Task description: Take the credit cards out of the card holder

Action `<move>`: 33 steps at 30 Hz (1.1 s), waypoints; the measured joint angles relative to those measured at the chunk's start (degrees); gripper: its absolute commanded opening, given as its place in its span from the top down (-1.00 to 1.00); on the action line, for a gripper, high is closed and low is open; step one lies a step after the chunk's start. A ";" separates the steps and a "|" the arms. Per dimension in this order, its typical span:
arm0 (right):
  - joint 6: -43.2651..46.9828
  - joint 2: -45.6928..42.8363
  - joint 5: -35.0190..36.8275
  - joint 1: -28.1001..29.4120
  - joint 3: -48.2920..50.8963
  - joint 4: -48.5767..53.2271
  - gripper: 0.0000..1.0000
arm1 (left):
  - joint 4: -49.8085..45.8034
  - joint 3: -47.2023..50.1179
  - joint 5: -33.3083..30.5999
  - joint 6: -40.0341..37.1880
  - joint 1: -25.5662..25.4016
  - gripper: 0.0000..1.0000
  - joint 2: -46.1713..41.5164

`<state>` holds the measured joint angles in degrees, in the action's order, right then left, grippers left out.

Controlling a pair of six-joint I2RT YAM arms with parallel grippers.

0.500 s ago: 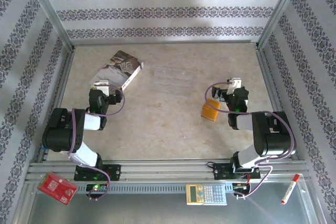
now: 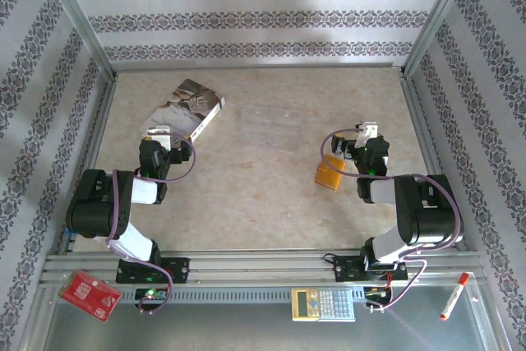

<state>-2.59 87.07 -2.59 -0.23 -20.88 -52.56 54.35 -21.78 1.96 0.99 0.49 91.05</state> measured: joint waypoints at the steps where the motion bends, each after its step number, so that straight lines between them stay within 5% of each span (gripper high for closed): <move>1: 0.02 0.00 0.00 0.00 0.00 0.00 -0.96 | 0.00 0.00 0.00 -0.02 0.00 -0.99 0.00; 21: 0.04 -1.84 0.15 0.02 -0.15 2.91 -0.96 | 4.92 5.22 -1.42 0.07 0.00 -0.99 -1.36; 26: -0.17 -9.79 3.08 1.05 -3.13 12.22 -0.97 | 0.85 7.58 -5.38 1.07 0.00 -0.99 -12.41; 33: -10.67 -20.46 4.55 1.62 -15.04 33.94 -0.96 | -16.83 -2.23 -8.81 10.86 0.00 -0.99 -29.03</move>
<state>-13.26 66.61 1.96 1.39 -35.92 -18.61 37.52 -24.01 -6.85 11.86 0.49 62.02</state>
